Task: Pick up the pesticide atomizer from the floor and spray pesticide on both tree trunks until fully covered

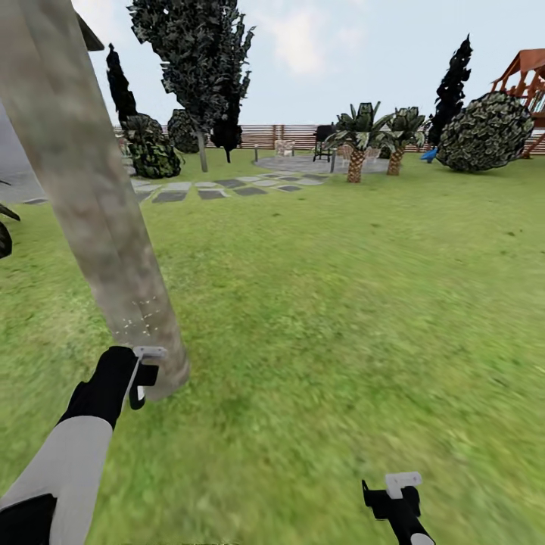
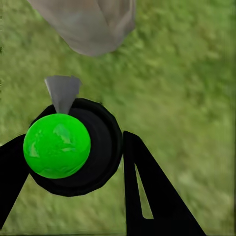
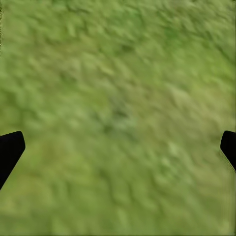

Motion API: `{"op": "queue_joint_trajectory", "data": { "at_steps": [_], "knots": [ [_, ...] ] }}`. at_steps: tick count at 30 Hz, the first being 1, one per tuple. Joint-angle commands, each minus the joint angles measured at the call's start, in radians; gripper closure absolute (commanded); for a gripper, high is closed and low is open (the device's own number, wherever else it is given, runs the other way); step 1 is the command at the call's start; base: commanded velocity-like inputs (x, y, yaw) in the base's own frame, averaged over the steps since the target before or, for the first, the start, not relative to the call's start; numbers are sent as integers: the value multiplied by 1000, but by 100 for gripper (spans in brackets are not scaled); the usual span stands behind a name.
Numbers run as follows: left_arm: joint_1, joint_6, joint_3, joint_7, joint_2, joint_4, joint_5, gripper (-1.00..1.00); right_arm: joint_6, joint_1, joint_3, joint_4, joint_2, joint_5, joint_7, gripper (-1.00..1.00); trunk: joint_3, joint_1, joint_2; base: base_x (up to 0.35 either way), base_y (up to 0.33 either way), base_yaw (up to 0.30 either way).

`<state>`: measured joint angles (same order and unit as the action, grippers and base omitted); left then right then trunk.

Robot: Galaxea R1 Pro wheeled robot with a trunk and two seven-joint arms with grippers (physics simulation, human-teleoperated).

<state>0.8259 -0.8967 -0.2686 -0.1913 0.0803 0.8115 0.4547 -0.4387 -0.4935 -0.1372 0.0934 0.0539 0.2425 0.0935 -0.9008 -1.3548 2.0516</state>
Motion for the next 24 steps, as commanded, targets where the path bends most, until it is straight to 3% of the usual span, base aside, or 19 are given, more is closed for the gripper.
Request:
{"op": "queue_joint_trajectory", "data": {
  "at_steps": [1, 9, 17, 24],
  "knots": [
    [1, -3, -2, -9, 0, 1, 12, 100, -3, 0, -7, -1, 0, 11, 3, -100, -1, 0, 0, 29, -273, 262],
    [-4, -1, 0, -8, 30, -1, 13, 100, -3, 0, -7, -1, 0, 11, 3, -100, -1, 0, 0, 82, -273, 274],
    [-8, 3, 1, -8, 27, -18, 14, 100, -3, 0, -7, -1, 0, 11, 3, -100, -1, 0, 0, 94, -273, 277],
    [-50, 17, 0, -7, 18, -19, 10, 100, -3, 0, -7, -1, -1, 12, 3, -100, -1, 0, 0, 96, -273, 210]
  ]
}}
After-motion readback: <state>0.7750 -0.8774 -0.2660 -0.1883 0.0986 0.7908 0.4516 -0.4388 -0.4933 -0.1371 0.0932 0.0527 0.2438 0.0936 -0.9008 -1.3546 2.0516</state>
